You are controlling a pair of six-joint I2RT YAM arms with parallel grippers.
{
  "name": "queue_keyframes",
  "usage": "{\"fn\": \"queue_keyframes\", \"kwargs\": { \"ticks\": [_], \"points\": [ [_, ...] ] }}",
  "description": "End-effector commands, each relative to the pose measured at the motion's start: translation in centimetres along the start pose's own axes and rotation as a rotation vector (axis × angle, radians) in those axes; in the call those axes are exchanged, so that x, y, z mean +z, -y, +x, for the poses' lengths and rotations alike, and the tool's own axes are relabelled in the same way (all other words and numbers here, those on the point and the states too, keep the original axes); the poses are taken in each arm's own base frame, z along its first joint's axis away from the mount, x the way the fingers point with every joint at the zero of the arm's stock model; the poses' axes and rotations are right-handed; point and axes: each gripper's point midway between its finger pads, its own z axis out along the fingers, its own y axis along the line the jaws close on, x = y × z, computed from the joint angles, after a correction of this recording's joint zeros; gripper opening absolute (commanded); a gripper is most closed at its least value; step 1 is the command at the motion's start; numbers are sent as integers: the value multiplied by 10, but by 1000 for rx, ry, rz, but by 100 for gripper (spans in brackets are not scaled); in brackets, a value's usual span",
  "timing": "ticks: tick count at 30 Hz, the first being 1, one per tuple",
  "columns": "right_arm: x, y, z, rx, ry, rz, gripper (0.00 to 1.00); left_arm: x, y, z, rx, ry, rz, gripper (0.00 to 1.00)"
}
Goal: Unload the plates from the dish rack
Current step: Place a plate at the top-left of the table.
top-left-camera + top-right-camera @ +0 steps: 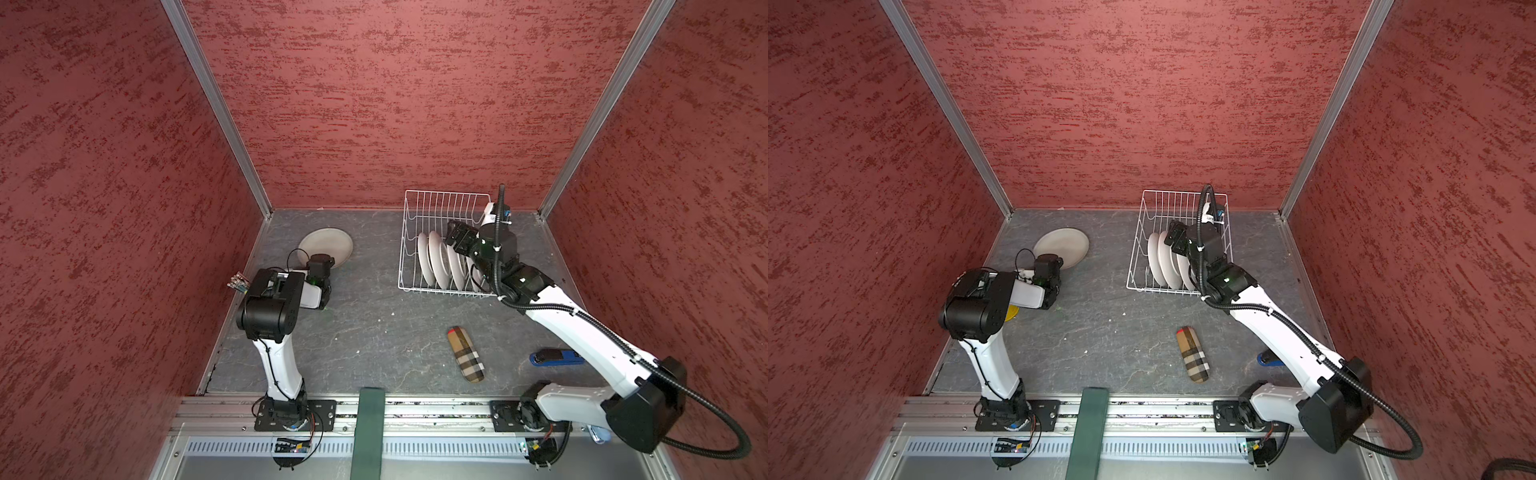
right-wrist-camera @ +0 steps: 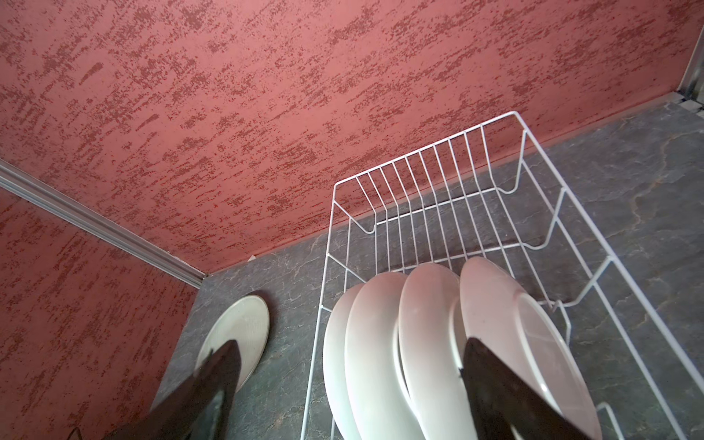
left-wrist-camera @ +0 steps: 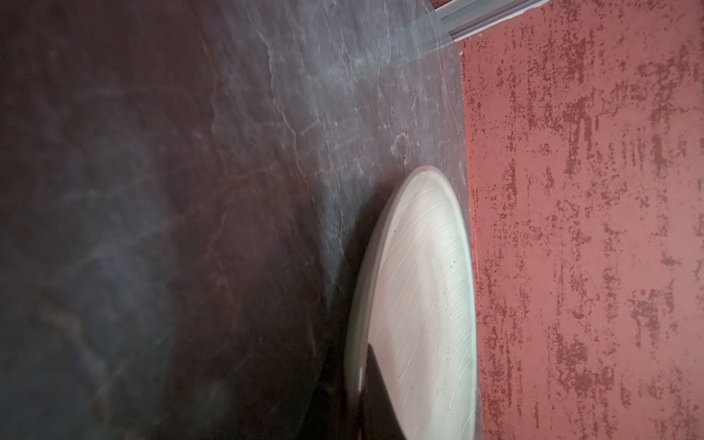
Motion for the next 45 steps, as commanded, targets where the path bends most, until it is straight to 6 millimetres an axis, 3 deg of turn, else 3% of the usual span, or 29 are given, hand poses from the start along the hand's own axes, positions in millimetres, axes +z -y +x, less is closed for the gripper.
{"fn": "queue_keyframes", "kwargs": {
  "ticks": [1,8,18,22,26,30,37,40,45],
  "points": [
    [-8,0,-20,7,45,9,92,4,42,-1,-177,29,137,0],
    [-10,1,-21,7,46,9,91,6,41,0,-203,78,99,0],
    [-14,2,-26,13,60,7,91,-14,53,3,-152,93,91,1],
    [-15,3,-26,17,63,6,91,-25,53,17,-131,55,104,0],
    [-16,3,-27,27,68,-4,92,-34,51,47,-96,-32,136,0],
    [-19,0,-28,41,72,-25,92,-43,41,57,-67,-47,121,1],
    [-20,4,-25,58,68,-24,91,-45,36,64,-26,-82,121,29],
    [-21,6,-23,63,67,-21,91,-46,32,66,-30,-96,117,49],
    [-22,9,-22,60,66,-9,91,-52,23,67,-21,-105,77,70]
  ]
}}
